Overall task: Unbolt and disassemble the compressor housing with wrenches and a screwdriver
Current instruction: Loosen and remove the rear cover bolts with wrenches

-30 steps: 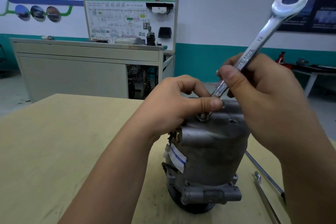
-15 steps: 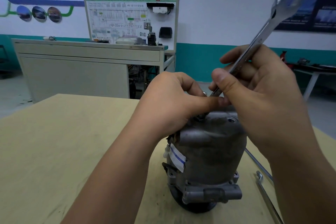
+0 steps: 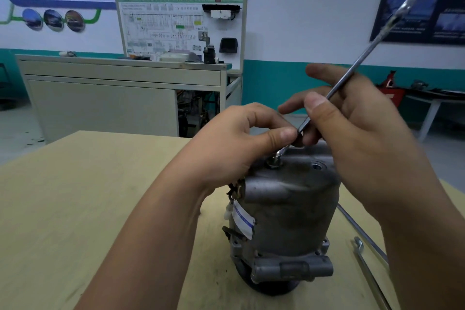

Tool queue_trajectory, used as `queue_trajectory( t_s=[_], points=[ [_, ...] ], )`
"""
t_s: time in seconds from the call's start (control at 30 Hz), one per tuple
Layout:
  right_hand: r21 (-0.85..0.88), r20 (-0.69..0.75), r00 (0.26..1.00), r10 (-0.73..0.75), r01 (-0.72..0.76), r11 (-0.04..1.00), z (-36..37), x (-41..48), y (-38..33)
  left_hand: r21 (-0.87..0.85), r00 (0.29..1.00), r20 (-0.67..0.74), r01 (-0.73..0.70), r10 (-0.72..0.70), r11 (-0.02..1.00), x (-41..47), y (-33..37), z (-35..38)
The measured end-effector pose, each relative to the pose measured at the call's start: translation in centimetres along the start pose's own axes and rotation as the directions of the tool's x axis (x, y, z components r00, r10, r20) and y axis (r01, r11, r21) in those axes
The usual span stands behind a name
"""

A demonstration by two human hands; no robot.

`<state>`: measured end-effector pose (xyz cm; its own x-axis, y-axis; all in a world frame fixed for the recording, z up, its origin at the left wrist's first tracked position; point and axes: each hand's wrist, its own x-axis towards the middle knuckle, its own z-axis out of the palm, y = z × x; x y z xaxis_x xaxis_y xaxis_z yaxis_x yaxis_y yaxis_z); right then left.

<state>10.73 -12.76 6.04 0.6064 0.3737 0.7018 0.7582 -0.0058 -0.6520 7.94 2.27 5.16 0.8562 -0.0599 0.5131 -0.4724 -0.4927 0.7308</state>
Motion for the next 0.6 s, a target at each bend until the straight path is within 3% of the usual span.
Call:
queue_trajectory(
  t_s=[0.2, 0.4, 0.6],
  points=[
    [-0.067, -0.054, 0.998, 0.009, -0.013, 0.998, 0.5, 0.3, 0.7, -0.033, 0.999, 0.001, 0.053, -0.053, 0.998, 0.0, -0.4, -0.2],
    [0.031, 0.052, 0.998, -0.025, 0.024, 0.999, 1.2, 0.3, 0.6, -0.138, 0.996, 0.039, 0.087, -0.083, 0.987, 0.0, -1.1, -1.2],
    [0.102, 0.056, 0.998, -0.020, 0.014, 0.995, 1.4, 0.2, 0.7, -0.217, 0.994, 0.087, 0.079, -0.062, 0.973, -0.1, -1.3, -1.4]
  ],
)
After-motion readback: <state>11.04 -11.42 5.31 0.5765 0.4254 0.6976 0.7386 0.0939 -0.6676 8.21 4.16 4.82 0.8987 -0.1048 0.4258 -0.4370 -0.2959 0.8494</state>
